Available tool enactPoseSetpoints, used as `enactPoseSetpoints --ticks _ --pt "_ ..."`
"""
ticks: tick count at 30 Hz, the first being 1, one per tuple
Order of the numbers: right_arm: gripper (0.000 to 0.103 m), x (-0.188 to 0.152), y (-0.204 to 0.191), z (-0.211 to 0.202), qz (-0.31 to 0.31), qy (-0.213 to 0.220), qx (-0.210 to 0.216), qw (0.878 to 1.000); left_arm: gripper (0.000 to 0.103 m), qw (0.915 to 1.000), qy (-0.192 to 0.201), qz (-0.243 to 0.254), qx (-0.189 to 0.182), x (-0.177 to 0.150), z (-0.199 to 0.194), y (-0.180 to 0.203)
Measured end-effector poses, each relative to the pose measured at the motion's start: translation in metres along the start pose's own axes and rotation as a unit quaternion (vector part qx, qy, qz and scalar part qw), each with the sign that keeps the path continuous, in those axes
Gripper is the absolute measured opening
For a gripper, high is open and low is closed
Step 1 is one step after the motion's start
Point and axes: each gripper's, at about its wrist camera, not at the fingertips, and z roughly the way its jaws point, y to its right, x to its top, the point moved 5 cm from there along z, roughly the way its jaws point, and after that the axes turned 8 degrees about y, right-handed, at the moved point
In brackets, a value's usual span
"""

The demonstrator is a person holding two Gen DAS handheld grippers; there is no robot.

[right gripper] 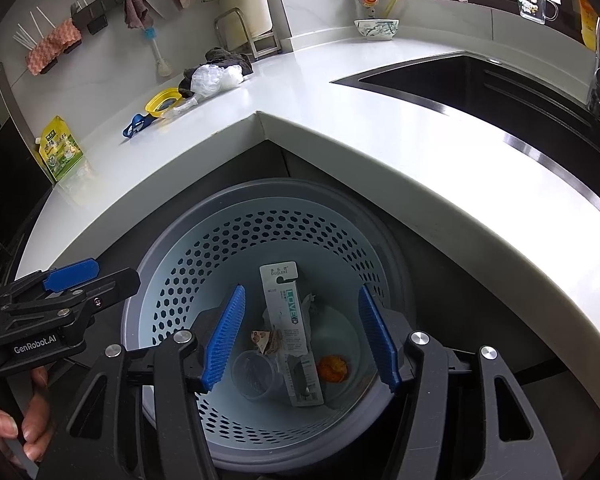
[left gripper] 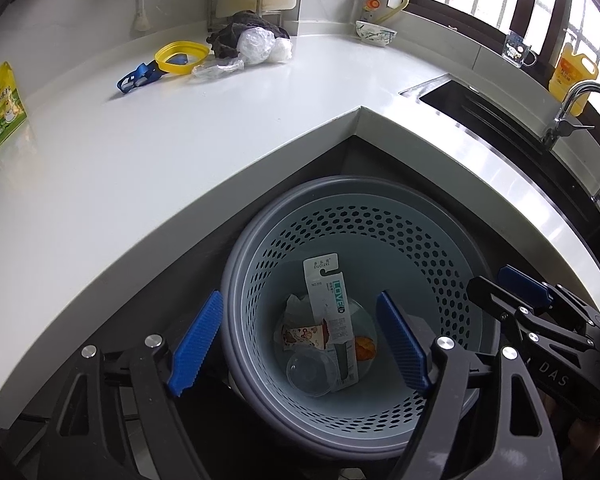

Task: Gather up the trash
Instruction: 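Move both open tools from the bin back over the counter pile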

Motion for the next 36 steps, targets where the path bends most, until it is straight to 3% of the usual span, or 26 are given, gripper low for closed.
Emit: enactPoseSetpoints --ticks 27,36 --pt "0.063 0.047 -0.035 0.035 -0.037 -0.002 0.034 0.999 0.084 0.9980 0.043 -0.040 0.023 0.047 -0.005 -0.050" --pt "0.063 0.078 -0.051 0.044 -0.055 0.010 0.038 0.998 0.086 0.9959 0.072 -0.046 0.028 0.085 -0.010 -0.072"
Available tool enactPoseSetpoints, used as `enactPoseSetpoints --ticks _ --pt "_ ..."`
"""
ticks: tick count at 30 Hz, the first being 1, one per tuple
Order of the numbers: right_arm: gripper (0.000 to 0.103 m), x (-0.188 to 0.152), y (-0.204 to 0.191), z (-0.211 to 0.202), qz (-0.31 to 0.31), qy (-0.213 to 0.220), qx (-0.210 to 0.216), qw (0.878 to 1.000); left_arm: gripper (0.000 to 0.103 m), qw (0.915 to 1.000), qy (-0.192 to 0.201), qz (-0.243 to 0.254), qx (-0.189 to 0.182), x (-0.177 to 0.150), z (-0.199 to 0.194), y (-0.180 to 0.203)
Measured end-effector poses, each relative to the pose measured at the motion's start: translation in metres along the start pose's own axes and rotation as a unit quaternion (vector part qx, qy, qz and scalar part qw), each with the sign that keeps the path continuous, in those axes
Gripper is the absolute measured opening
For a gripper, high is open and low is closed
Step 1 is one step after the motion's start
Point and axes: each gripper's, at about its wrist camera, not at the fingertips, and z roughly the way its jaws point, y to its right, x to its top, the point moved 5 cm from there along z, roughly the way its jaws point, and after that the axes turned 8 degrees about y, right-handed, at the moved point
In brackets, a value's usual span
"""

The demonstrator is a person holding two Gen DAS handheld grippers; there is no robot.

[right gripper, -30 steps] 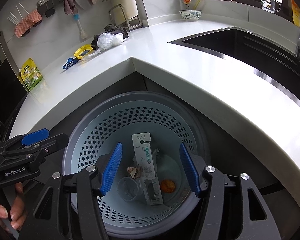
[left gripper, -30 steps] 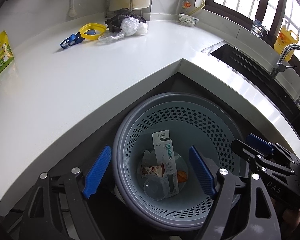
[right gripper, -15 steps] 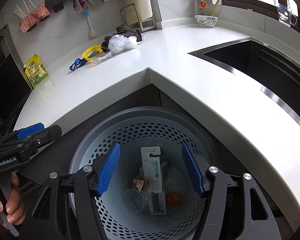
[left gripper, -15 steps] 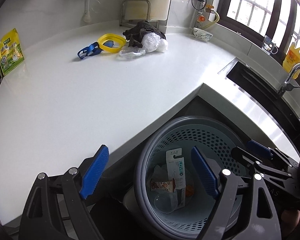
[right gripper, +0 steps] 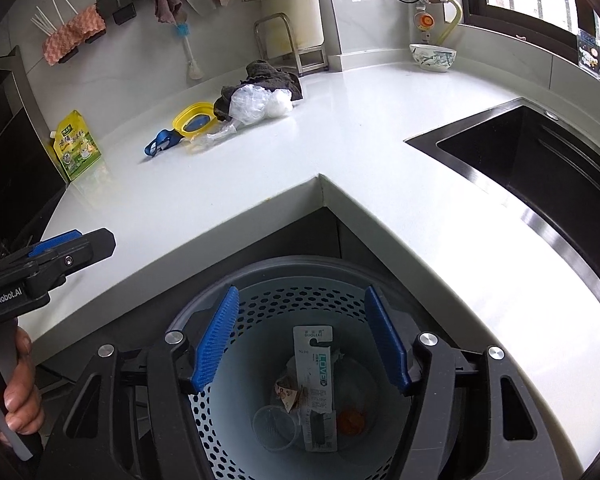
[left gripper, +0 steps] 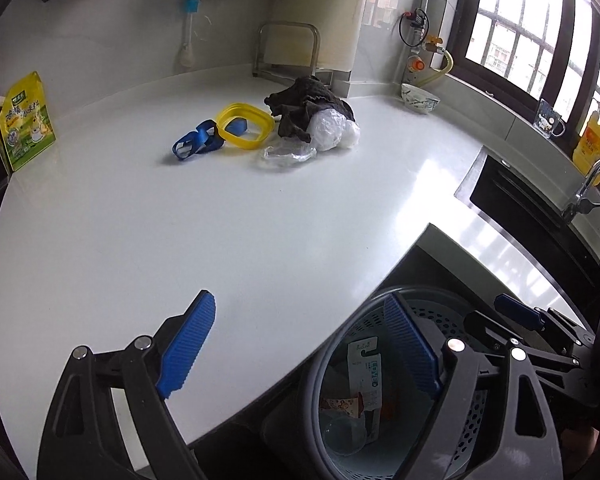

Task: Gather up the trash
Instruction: 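Move both open tools from the bin back over the counter pile, then close the right tool on the clear plastic bag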

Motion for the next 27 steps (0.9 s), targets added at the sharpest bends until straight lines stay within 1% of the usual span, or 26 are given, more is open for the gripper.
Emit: enactPoseSetpoints --ticks 4,8,11,13,20,24,27 --pt "0.065 0.019 -0.003 0.008 -0.002 0.007 -0.001 1.000 0.086 0.9999 0.012 -0.001 0.009 0.019 0.007 -0.012" --pt "0.066 0.043 -0.005 0.022 0.009 0.015 -0.001 1.000 0.086 0.9994 0.025 0.001 0.021 0.039 0.016 -0.028" --pt "0.066 0.065 -0.014 0.037 -0.002 0.025 -0.006 1.000 0.088 0.9990 0.031 -0.002 0.032 0.052 0.022 -0.041" --pt "0.069 0.079 -0.022 0.047 -0.014 0.034 -0.008 0.999 0.088 0.9987 0.034 -0.004 0.039 0.058 0.025 -0.049" --pt "0.071 0.117 -0.041 0.082 -0.046 0.041 -0.011 0.998 0.090 0.9979 0.032 -0.022 0.052 0.060 0.031 -0.074" --pt "0.071 0.132 -0.054 0.106 -0.063 0.039 -0.006 0.997 0.090 0.9974 0.035 -0.026 0.058 0.067 0.040 -0.086" --pt "0.071 0.140 -0.064 0.120 -0.081 0.042 -0.012 0.996 0.090 0.9967 0.037 -0.033 0.064 0.072 0.048 -0.094"
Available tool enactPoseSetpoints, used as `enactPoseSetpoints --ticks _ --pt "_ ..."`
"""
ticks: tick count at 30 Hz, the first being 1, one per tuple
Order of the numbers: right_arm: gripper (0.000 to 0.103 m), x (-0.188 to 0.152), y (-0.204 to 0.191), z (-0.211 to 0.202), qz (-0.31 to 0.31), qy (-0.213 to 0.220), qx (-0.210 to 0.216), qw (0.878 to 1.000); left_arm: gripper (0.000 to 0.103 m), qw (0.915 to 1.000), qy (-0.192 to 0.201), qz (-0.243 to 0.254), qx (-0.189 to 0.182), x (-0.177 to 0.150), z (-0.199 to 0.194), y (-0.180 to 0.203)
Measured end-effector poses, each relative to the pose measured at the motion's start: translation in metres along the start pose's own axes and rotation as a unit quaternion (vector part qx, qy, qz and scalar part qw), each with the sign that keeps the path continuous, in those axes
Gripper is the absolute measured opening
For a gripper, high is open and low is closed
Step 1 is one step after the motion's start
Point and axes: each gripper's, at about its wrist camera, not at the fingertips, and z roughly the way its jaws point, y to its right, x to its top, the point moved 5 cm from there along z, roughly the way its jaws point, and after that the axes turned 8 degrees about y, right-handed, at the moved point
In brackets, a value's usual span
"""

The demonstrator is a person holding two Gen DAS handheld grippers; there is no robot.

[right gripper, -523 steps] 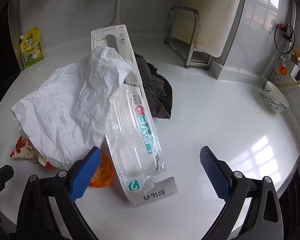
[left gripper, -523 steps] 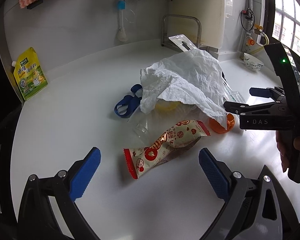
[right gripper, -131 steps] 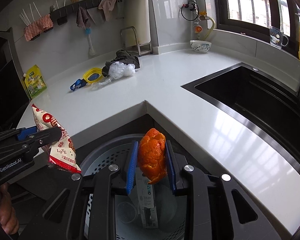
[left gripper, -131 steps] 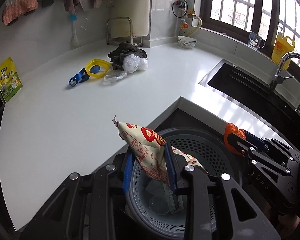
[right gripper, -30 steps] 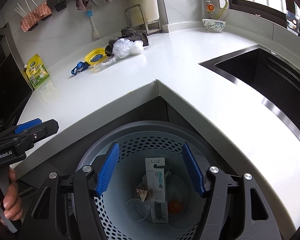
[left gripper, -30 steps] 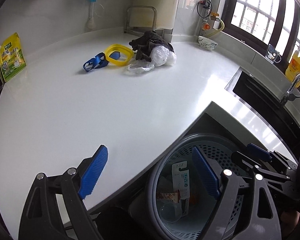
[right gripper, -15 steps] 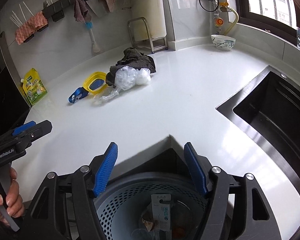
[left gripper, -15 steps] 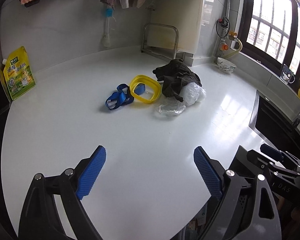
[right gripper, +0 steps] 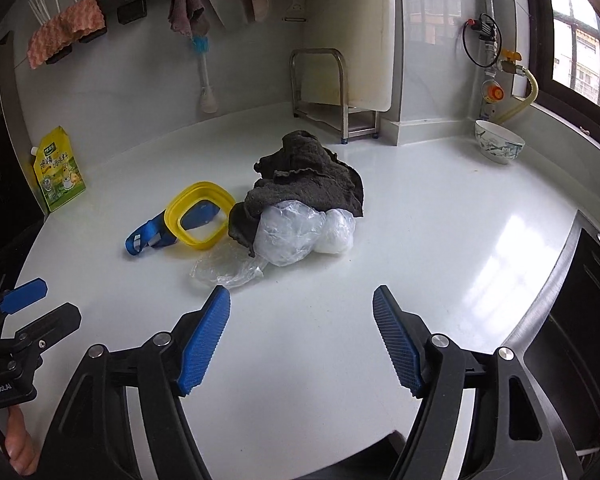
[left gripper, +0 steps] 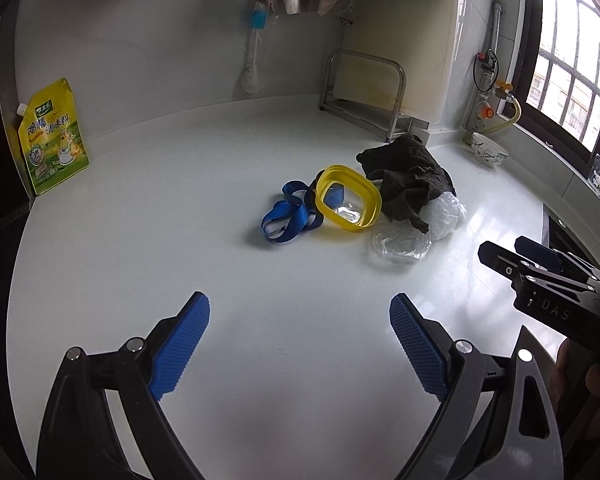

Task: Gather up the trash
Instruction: 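Close the right tool on the clear plastic bag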

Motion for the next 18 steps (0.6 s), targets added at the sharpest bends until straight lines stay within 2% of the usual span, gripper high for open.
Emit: enactPoseSetpoints --ticks 6,10,18 --pt "0.071 0.012 -0.003 0.031 -0.007 -0.007 -0.015 1.000 0.090 0.9999 -0.005 -0.015 -0.003 0.002 0.011 -0.007" --pt "0.071 0.019 0.000 0.048 0.029 -0.009 -0.006 1.000 0.090 0.9998 -0.009 -0.015 -0.005 0.001 0.015 -0.008" --pt "0.070 0.019 0.010 0.078 0.062 -0.030 -0.024 0.997 0.090 0.9996 -0.014 -0.025 -0.009 -0.001 0.018 -0.011"
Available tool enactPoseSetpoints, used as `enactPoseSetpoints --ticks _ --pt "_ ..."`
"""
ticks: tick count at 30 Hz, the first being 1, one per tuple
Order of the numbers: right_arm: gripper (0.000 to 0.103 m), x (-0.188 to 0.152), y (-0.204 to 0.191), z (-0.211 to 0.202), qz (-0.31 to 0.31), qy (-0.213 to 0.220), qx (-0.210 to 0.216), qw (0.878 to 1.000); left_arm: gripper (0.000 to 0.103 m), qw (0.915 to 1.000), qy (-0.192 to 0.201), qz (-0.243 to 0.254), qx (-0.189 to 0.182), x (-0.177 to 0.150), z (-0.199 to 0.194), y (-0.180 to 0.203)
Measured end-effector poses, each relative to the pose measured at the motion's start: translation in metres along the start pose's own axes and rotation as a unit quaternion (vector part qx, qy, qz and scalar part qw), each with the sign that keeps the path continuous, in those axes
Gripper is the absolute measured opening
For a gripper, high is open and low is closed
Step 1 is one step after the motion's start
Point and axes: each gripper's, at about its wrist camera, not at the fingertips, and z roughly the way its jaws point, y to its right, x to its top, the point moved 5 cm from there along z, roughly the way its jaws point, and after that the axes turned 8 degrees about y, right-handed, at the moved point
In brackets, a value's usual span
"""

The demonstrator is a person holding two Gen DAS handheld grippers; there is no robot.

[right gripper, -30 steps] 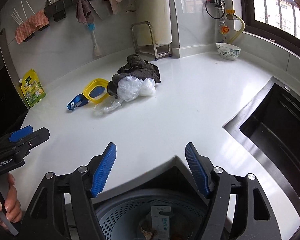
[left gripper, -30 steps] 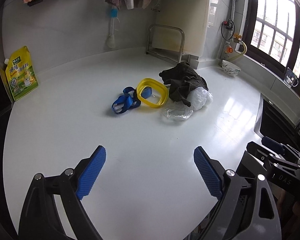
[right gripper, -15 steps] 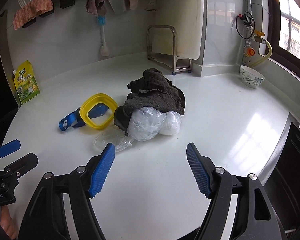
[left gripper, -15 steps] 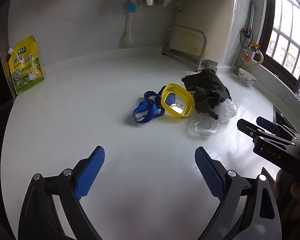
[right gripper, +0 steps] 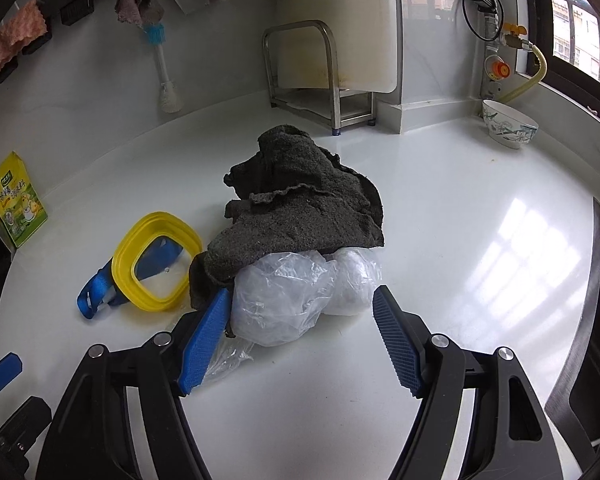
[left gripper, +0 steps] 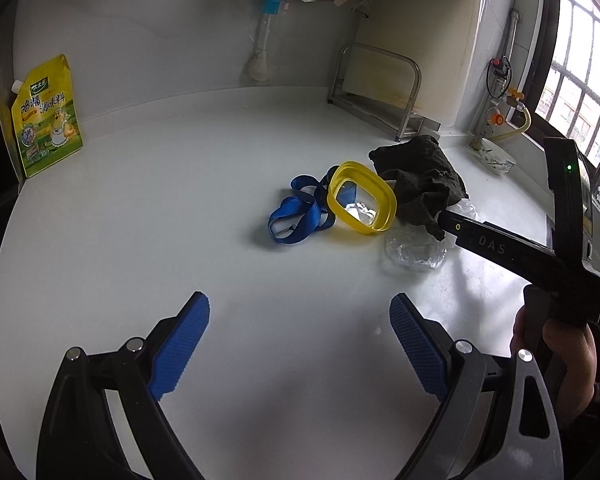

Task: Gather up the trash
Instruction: 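Close the right tool on the clear plastic bag, then grasp the blue strap with the left tool while the right tool holds the bag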

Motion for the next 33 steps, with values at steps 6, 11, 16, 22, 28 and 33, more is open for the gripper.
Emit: enactPoseSetpoints --ticks 6,11,16,22,28,33 --pt "0.029 -0.004 -0.002 -0.001 0.003 0.002 0.026 1.000 0.090 1.0000 -0.004 -0.003 0.001 -0.001 0.002 0.001" --pt "0.010 -0.006 0.005 -0.015 0.013 0.007 0.043 0.999 0.090 1.0000 -0.003 -0.006 0.002 0.002 0.002 0.003" --pt "0.008 -0.013 0.020 -0.036 0.028 0.019 0.043 0.998 0.090 1.0000 -0.003 -0.003 -0.001 0.006 0.003 0.006" --pt "0.008 -0.029 0.046 -0.063 0.054 0.025 0.043 0.997 0.090 1.0000 -0.006 0.005 0.000 0.015 0.009 0.008" --pt "0.008 -0.045 0.069 -0.087 0.068 0.025 0.038 0.997 0.090 0.9997 -0.023 0.001 -0.001 0.023 0.026 -0.001" --pt "0.008 -0.053 0.075 -0.097 0.077 0.022 0.048 0.996 0.090 0.9992 -0.033 0.020 0.009 0.031 0.045 -0.005"
